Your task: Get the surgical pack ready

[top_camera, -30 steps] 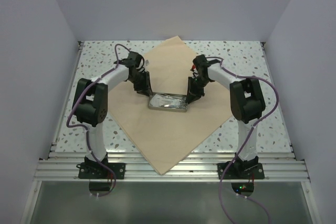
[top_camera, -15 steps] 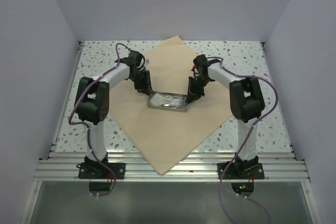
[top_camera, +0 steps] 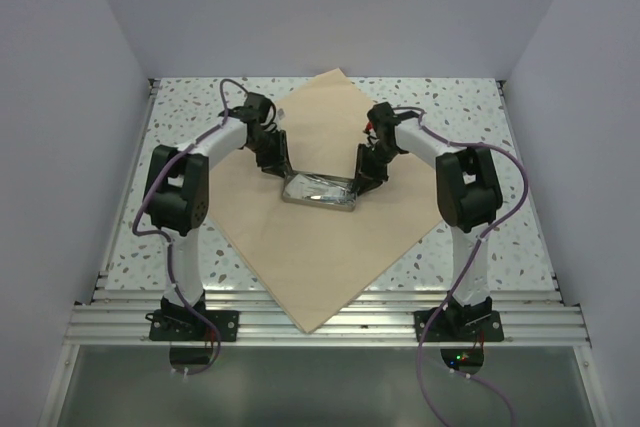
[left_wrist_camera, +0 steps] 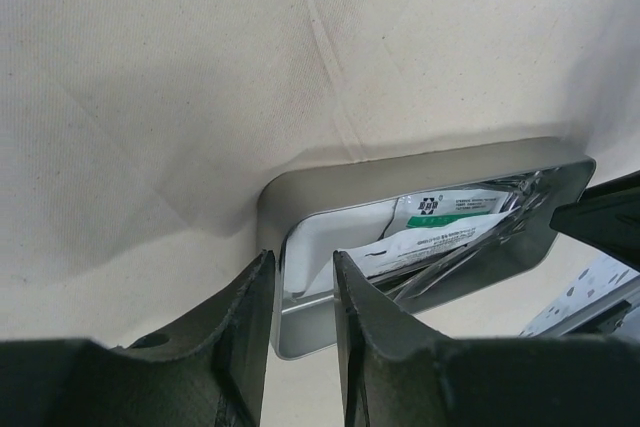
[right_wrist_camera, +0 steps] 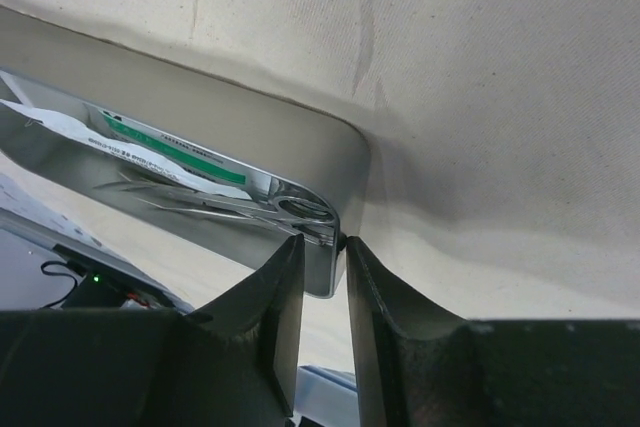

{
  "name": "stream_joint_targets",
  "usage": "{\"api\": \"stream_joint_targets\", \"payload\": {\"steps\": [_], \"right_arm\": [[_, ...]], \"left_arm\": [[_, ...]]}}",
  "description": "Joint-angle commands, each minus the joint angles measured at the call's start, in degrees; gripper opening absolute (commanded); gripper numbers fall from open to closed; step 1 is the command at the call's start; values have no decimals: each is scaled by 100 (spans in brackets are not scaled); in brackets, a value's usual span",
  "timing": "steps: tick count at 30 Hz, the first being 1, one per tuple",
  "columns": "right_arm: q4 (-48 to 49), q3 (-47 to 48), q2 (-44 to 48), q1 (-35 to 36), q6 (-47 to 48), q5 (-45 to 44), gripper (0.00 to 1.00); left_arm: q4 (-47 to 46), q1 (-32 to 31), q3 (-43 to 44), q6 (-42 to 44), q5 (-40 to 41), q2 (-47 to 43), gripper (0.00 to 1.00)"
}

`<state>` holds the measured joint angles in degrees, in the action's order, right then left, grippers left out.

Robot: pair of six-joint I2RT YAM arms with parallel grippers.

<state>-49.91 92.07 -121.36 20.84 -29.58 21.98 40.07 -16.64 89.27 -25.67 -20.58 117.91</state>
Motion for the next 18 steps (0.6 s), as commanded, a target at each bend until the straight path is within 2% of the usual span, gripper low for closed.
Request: {"api": "stream_joint_targets", "payload": {"steps": [1, 3, 6, 10, 12, 13, 18], "right_arm": [[166, 302, 7, 25, -4, 105, 29], [131, 338, -28, 25, 14, 88, 32], [78, 391, 16, 25, 23, 17, 41], [-97, 434, 226, 17, 84, -324, 50], [-264, 452, 445, 16, 137, -501, 67], [-317, 478, 534, 17, 224, -562, 99], [-1028, 794, 1035, 130, 681, -1379, 99]], "left_arm": [[-9, 117, 37, 106, 71, -250, 34], [-52, 153, 11, 141, 54, -277, 37], [-26, 170, 64, 168, 63, -294, 44], [-18, 179, 90, 220, 177, -478, 47], [-52, 188, 3, 229, 230, -628, 47], [-78, 188, -50, 221, 256, -820, 47], [-131, 188, -454, 299, 607, -1454, 49]]}}
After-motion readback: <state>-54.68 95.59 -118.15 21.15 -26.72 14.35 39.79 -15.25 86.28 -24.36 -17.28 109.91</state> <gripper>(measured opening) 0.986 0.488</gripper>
